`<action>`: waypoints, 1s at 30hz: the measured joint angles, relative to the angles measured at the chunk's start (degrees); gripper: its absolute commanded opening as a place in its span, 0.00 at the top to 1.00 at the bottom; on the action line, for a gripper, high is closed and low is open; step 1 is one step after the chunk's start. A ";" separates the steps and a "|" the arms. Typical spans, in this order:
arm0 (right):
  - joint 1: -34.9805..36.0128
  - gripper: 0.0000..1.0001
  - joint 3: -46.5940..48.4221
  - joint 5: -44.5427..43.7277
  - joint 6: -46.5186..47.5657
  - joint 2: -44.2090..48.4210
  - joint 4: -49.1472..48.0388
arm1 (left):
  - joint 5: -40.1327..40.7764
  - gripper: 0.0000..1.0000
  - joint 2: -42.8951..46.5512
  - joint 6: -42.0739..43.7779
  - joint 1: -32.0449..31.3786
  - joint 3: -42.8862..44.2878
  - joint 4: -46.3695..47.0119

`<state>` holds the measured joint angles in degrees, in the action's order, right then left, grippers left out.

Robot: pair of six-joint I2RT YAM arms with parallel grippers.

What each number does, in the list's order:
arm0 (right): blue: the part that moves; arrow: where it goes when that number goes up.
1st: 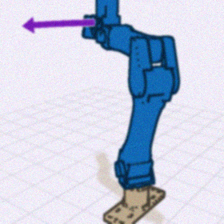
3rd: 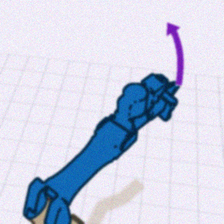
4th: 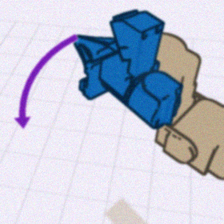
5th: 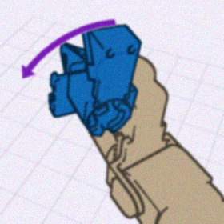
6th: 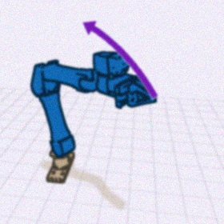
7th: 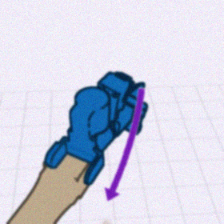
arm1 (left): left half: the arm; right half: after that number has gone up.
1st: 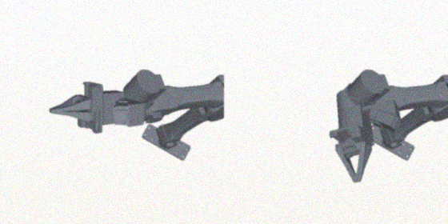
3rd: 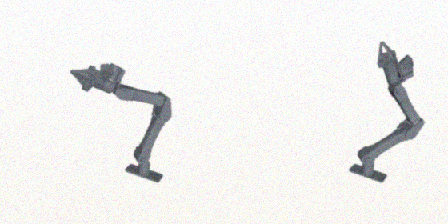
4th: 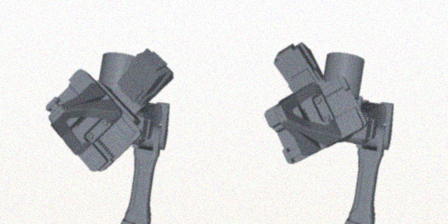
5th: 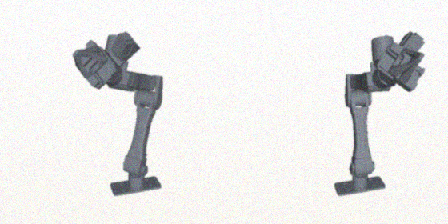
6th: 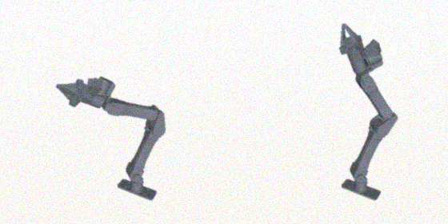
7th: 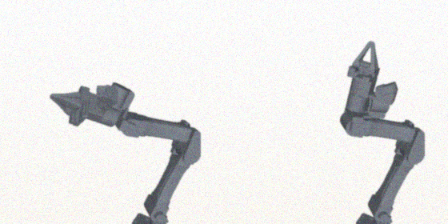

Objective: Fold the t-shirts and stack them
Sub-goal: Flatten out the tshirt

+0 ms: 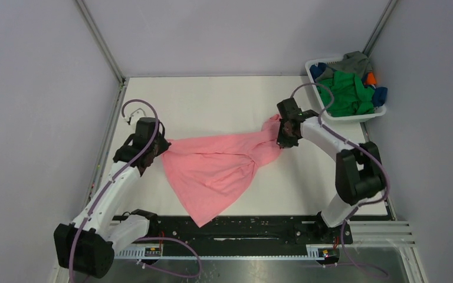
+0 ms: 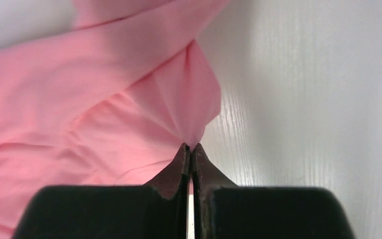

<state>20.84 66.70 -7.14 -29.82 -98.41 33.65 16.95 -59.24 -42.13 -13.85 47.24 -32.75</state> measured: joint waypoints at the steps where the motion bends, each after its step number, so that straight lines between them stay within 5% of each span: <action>1: 0.02 1.00 0.20 -0.59 0.26 2.51 0.46 | -0.02 1.00 1.25 0.02 0.00 0.39 -0.13; 11: 0.07 1.00 11.76 -8.61 5.97 29.92 4.79 | -0.92 1.00 19.23 1.86 -0.02 11.93 3.10; 17: 0.13 1.00 23.08 -6.05 9.77 43.91 4.66 | -4.98 1.00 28.81 3.43 0.00 18.10 8.74; 30: 0.15 1.00 48.11 6.38 17.53 49.31 9.88 | -16.90 1.00 33.03 6.12 -0.02 34.29 14.62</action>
<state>20.99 114.80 -0.75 -12.29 -49.10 43.53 0.05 -26.22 -36.01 -13.87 81.54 -18.13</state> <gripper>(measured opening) 0.025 0.022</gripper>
